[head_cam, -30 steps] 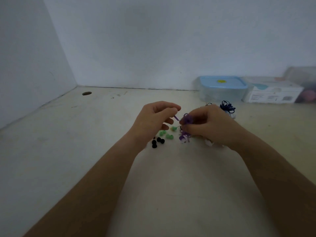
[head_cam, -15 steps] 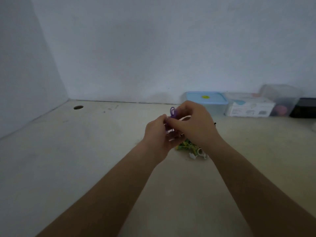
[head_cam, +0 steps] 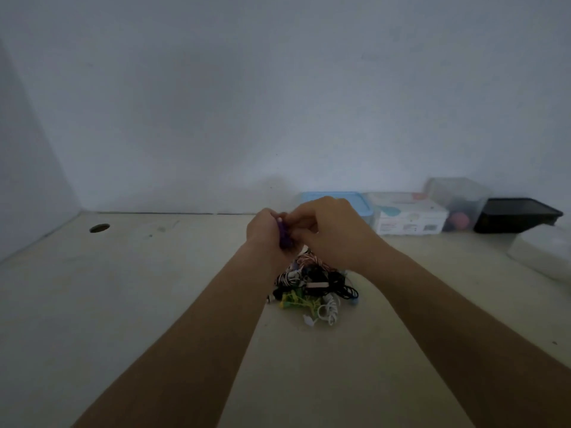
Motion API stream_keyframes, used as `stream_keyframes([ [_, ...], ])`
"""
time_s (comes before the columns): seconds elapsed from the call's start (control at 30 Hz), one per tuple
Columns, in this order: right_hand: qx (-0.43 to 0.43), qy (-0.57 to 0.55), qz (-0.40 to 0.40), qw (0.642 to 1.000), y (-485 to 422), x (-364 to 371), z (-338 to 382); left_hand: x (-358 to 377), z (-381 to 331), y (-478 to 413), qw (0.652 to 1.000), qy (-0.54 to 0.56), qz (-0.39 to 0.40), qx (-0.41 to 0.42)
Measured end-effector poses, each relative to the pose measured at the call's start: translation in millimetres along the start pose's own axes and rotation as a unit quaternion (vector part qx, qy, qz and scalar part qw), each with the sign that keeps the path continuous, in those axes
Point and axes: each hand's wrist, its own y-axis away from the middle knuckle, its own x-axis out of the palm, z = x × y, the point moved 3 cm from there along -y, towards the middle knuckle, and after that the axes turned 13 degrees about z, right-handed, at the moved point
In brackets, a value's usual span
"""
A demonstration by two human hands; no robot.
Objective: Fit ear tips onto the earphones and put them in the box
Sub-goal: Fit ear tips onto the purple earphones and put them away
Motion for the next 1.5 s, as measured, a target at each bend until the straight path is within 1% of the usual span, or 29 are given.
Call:
stream_keyframes([
  [0.07, 0.010, -0.030, -0.026, 0.999, -10, -16, -17, -2, -8, -16, 0.996, -0.086, -0.033, 0.001],
  [0.13, 0.045, -0.051, -0.064, 0.996, -24, -33, -46, -3, -15, -33, 0.979, -0.195, -0.056, -0.004],
  [0.2, 0.090, -0.025, -0.084, 0.992, -41, -44, -78, -4, -18, -49, 0.961, -0.267, -0.072, -0.010],
  [0.23, 0.111, 0.006, -0.076, 0.991, -52, -46, -94, -5, -19, -60, 0.953, -0.293, -0.076, -0.014],
  [0.3, 0.143, 0.073, -0.024, 0.987, -70, -41, -120, -7, -18, -80, 0.934, -0.349, -0.081, -0.019],
  [0.37, 0.156, 0.130, 0.026, 0.979, -88, -31, -136, -9, -17, -99, 0.906, -0.416, -0.075, -0.024],
  [0.43, 0.173, 0.188, 0.055, 0.965, -105, -22, -145, -8, -12, -116, 0.874, -0.480, -0.048, -0.049],
  [0.5, 0.210, 0.240, 0.071, 0.945, -118, -16, -153, -9, -6, -125, 0.856, -0.509, -0.035, -0.087],
  [0.57, 0.244, 0.246, 0.067, 0.935, -125, -10, -158, -11, -2, -130, 0.849, -0.515, -0.040, -0.109],
  [0.67, 0.273, 0.223, 0.054, 0.934, -129, -2, -165, -17, 6, -135, 0.867, -0.483, -0.034, -0.117],
  [0.77, 0.281, 0.221, 0.027, 0.934, -132, 6, -171, -21, 11, -135, 0.880, -0.455, -0.018, -0.132],
  [0.9, 0.235, 0.246, -0.011, 0.940, -129, 6, -166, -23, 12, -133, 0.896, -0.423, -0.002, -0.136],
  [1.0, 0.216, 0.269, -0.018, 0.938, -125, 0, -159, -24, 11, -130, 0.904, -0.403, 0.007, -0.143],
  [1.13, 0.207, 0.273, -0.033, 0.939, -124, -2, -158, -23, 11, -127, 0.900, -0.409, 0.018, -0.148],
  [1.23, 0.203, 0.246, -0.058, 0.946, -128, -7, -158, -21, 12, -122, 0.892, -0.424, 0.014, -0.157],
  [1.33, 0.183, 0.247, -0.058, 0.950, -130, -13, -155, -22, 12, -120, 0.889, -0.429, 0.016, -0.157],
  [1.4, 0.169, 0.189, -0.087, 0.963, -127, -26, -153, -21, 11, -118, 0.888, -0.431, 0.015, -0.158],
  [1.47, 0.161, 0.090, -0.148, 0.972, -119, -47, -150, -21, 9, -117, 0.887, -0.436, 0.009, -0.153],
  [1.5, 0.160, 0.044, -0.180, 0.970, -114, -58, -149, -21, 8, -117, 0.887, -0.437, 0.008, -0.149],
])
